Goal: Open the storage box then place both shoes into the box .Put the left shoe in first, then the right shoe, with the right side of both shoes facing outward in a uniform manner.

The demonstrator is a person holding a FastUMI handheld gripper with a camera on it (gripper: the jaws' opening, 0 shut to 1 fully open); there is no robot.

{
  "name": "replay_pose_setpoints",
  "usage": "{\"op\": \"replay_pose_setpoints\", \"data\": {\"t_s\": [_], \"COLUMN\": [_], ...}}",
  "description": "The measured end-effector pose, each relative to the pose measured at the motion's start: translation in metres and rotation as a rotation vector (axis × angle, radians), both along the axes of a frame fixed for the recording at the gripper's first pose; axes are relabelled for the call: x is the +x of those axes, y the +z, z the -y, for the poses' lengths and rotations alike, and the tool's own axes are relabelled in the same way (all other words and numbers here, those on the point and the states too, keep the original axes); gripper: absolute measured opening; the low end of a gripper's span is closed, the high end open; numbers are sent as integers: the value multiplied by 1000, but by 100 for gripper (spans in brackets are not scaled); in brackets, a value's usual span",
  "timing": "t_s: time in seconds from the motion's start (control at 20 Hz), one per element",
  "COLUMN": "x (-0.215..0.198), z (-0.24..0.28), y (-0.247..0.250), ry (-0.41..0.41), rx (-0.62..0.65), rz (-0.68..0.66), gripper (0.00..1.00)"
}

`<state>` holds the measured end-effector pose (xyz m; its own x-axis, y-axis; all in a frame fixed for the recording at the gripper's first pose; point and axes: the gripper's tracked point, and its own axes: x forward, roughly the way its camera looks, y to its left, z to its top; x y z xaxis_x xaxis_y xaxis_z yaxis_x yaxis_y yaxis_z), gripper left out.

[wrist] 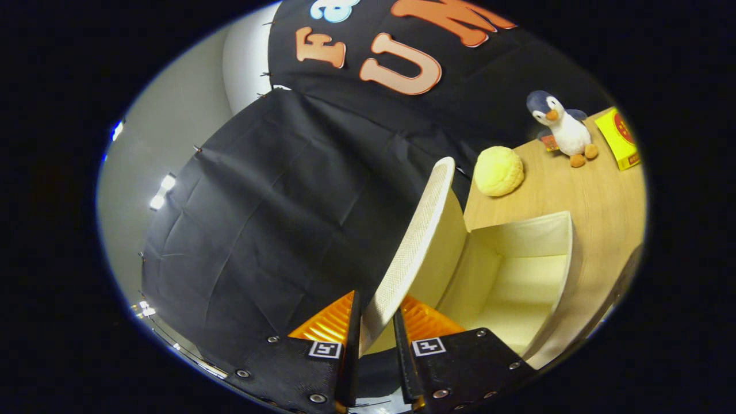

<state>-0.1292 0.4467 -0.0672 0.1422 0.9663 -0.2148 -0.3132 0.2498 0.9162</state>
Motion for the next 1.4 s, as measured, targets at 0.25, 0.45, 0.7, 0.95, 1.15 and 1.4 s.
{"op": "replay_pose_setpoints", "data": {"t_s": [0.25,0.45,0.7,0.95,1.15,1.4], "x": [-10,-32,-41,-55,-30,35], "z": [-61,-113,-163,-173,-159,-94], "y": [23,21,-7,-17,-24,-24], "ry": [56,106,133,142,92,-44], "rx": [-2,-43,-95,-148,-204,-302], "rz": [44,39,-35,-34,22,74], "gripper": [29,29,37,76,91,96]}}
